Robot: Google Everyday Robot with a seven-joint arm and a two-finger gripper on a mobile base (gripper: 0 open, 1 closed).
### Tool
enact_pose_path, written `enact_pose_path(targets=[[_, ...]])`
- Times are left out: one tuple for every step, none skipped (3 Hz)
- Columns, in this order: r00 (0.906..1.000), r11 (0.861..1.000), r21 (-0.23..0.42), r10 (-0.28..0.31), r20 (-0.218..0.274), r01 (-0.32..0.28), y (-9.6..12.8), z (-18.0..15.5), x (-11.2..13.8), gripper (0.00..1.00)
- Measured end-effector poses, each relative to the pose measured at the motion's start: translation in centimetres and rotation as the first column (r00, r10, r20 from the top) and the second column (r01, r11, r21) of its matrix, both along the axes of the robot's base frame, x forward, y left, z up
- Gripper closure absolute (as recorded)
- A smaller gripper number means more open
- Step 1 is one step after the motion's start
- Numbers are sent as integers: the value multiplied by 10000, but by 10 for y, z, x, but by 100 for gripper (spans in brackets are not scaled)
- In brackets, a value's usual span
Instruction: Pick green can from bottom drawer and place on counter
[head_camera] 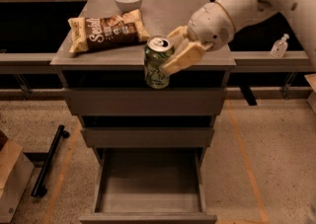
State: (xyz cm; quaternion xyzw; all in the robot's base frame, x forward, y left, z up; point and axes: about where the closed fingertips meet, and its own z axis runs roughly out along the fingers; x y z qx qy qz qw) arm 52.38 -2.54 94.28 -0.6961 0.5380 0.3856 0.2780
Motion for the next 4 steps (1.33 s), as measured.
enact_pose_path(targets=[[9982, 10000, 37, -13, 604, 11, 13, 26, 20, 100], [9968, 9980, 208, -608, 522, 598, 9, 20, 24, 100], [9789, 9817, 440, -1886, 789, 1855, -1, 20, 52, 100], [9403, 9456, 891, -3217, 1113, 3129, -12, 26, 90, 100]])
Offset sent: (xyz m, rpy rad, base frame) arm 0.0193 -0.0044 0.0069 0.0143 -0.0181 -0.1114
